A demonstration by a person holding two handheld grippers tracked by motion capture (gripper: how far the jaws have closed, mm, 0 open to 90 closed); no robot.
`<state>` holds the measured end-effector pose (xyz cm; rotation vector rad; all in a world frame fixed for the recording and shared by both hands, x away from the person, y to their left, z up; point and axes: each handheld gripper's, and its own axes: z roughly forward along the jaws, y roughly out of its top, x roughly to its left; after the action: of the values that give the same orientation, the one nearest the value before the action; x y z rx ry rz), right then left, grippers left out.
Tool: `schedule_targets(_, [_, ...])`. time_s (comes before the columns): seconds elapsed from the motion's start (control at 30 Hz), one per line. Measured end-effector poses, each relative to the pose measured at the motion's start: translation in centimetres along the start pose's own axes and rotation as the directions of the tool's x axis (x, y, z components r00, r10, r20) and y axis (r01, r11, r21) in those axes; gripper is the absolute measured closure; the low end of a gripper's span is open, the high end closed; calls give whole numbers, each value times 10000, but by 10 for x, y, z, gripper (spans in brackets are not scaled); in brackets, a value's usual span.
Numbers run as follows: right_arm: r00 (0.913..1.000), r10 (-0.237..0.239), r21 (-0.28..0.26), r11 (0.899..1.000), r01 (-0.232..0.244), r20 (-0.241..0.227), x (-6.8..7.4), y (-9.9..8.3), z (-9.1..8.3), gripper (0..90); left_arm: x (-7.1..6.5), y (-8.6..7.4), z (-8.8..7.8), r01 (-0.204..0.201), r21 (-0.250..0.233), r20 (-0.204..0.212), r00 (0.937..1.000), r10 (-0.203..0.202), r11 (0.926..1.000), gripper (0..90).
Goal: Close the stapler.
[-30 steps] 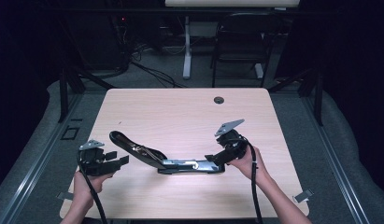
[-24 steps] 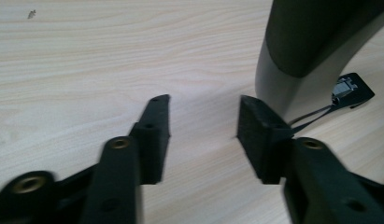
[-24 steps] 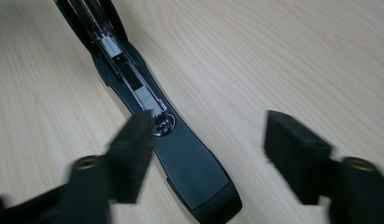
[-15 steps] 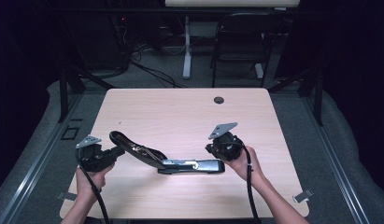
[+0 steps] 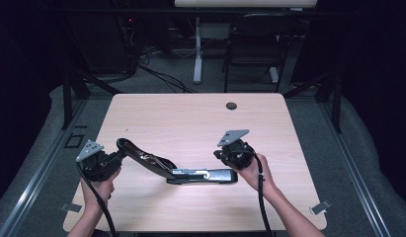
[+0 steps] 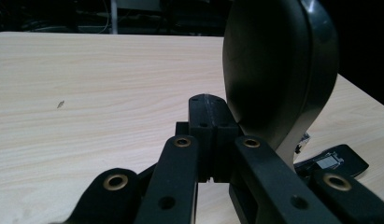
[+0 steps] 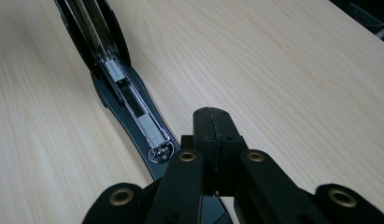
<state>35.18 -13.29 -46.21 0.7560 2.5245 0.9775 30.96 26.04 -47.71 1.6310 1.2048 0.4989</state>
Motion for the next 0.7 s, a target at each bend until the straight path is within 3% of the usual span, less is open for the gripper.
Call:
schedule_targets(0.47, [10000, -67, -355, 9993, 65, -61, 9, 11, 6, 900, -13, 5, 7, -213, -273, 130, 9997, 216, 9994, 900])
schedule_targets(0.6, [9999, -144, -394, 9991, 140, -92, 13, 16, 9, 900, -13, 6, 9, 184, -200, 488, 9987, -174, 9996, 900])
schedule_targets(0.7, [9996, -153, -551, 9984, 140, -231, 16, 21, 11, 900, -15, 6, 10, 173, -254, 482, 9987, -160, 9995, 900])
